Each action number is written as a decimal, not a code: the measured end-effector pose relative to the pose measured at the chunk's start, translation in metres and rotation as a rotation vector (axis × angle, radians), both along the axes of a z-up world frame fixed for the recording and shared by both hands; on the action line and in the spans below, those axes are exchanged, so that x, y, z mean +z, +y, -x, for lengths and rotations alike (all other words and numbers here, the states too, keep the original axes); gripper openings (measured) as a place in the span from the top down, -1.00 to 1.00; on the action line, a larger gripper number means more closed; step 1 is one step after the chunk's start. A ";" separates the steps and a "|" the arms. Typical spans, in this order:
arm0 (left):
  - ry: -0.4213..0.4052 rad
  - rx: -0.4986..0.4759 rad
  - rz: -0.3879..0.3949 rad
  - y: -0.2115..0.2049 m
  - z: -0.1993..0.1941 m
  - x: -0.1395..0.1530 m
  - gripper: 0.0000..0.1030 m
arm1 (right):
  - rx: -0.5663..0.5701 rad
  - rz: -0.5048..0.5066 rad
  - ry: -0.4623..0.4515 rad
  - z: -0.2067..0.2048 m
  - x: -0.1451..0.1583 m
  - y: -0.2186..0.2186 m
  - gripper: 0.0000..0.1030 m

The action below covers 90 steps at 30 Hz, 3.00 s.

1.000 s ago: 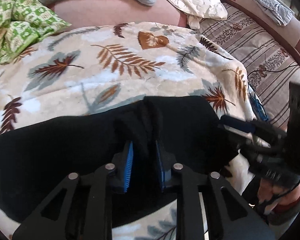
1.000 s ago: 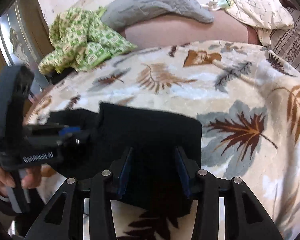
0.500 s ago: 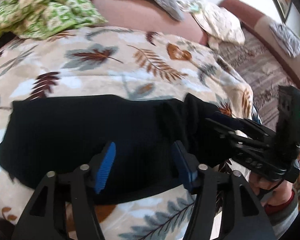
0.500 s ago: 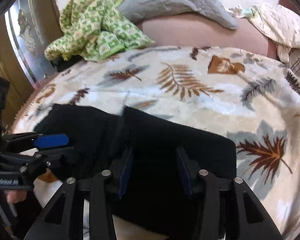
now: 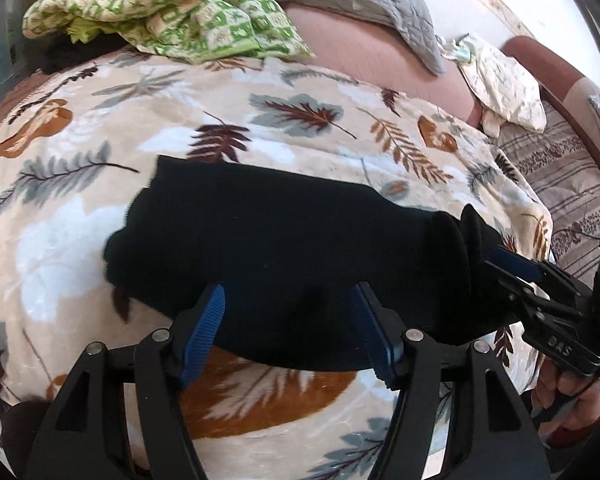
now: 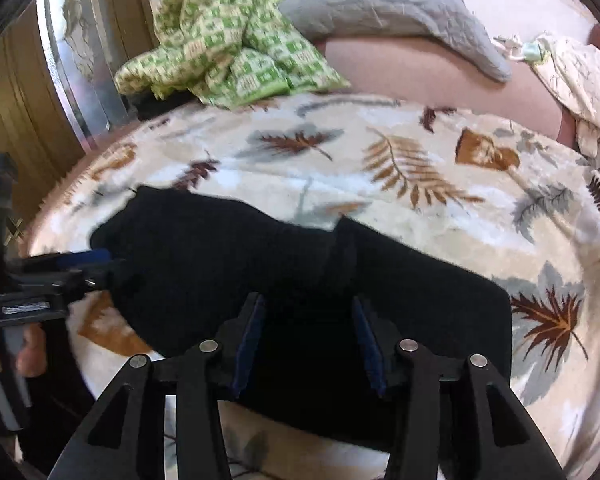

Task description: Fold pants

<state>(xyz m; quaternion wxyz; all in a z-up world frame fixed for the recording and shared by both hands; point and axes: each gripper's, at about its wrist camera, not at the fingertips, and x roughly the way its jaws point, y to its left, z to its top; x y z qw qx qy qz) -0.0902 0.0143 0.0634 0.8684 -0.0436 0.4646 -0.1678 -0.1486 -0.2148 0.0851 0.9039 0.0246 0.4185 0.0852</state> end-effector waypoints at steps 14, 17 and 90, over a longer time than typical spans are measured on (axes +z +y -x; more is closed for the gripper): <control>0.009 0.106 0.130 0.054 0.013 0.006 -0.54 | 0.042 -0.081 0.013 -0.005 0.009 0.026 -0.24; 0.030 0.130 0.147 0.063 0.014 0.001 -0.57 | 0.087 -0.106 -0.006 -0.015 0.016 0.039 -0.34; -0.384 -0.199 -0.020 -0.059 0.053 0.051 -0.26 | -0.197 -0.389 0.107 -0.003 0.021 -0.136 0.76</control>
